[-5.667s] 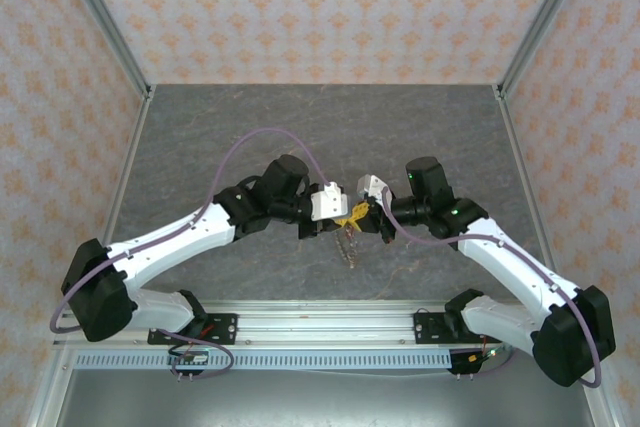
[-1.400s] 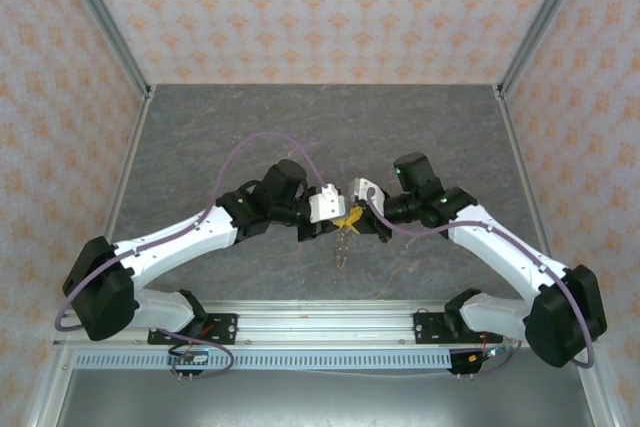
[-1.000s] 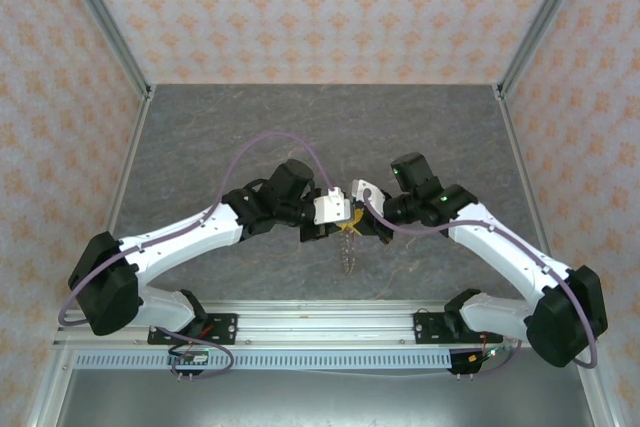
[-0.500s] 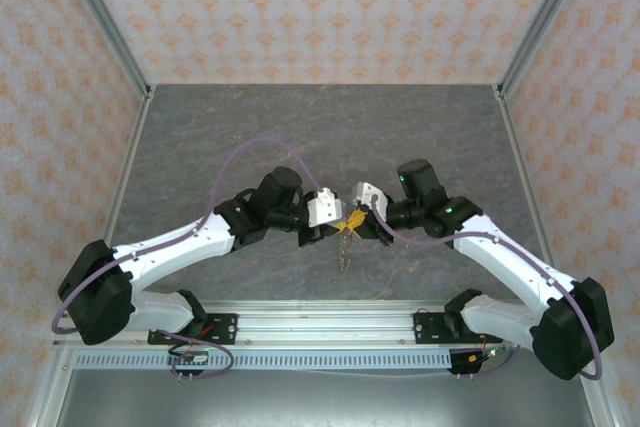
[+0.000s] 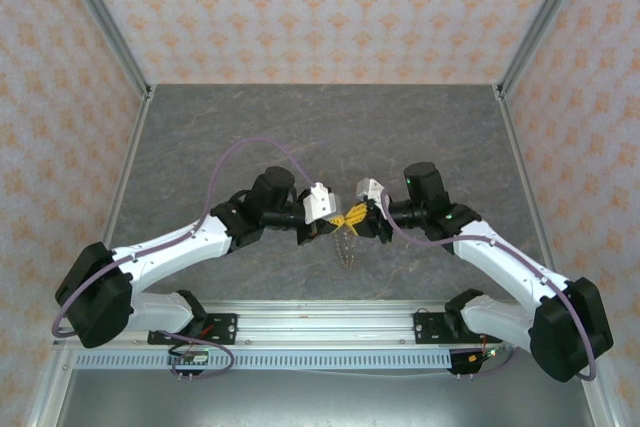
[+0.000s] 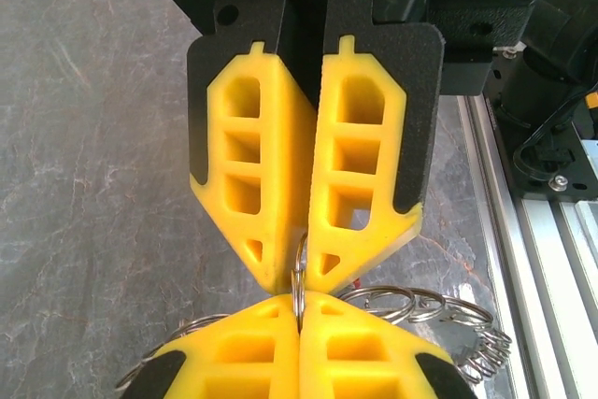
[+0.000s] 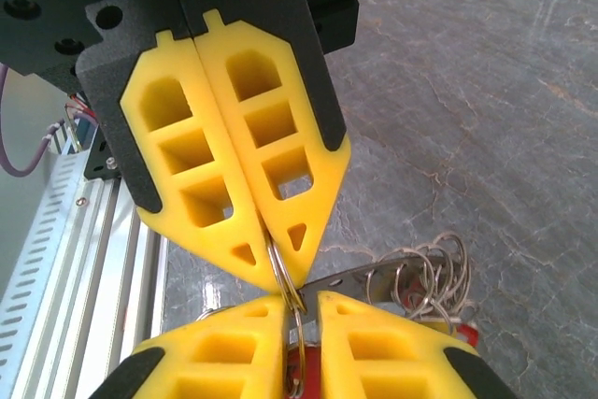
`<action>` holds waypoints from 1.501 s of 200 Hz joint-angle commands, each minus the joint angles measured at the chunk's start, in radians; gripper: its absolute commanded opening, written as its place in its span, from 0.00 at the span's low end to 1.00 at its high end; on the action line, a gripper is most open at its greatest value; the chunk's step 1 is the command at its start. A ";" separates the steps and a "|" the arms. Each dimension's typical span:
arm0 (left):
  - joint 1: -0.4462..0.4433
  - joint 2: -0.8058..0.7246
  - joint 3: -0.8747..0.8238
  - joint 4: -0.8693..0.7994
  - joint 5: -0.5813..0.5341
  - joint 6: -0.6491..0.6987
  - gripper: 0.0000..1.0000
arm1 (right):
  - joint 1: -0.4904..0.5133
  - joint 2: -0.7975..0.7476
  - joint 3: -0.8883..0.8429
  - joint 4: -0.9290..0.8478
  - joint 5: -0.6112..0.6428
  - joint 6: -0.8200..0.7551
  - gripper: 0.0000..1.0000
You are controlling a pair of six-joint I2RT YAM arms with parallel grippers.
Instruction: Put the keys on the keyring
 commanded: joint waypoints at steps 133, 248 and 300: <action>-0.020 0.041 0.141 -0.266 -0.101 0.175 0.14 | 0.007 0.024 0.183 -0.300 0.008 -0.166 0.00; -0.042 0.079 0.172 -0.250 -0.106 0.171 0.00 | 0.050 0.019 0.220 -0.345 0.129 -0.163 0.04; -0.013 0.020 0.083 -0.064 -0.046 0.066 0.00 | 0.013 0.005 0.150 -0.266 0.066 -0.144 0.11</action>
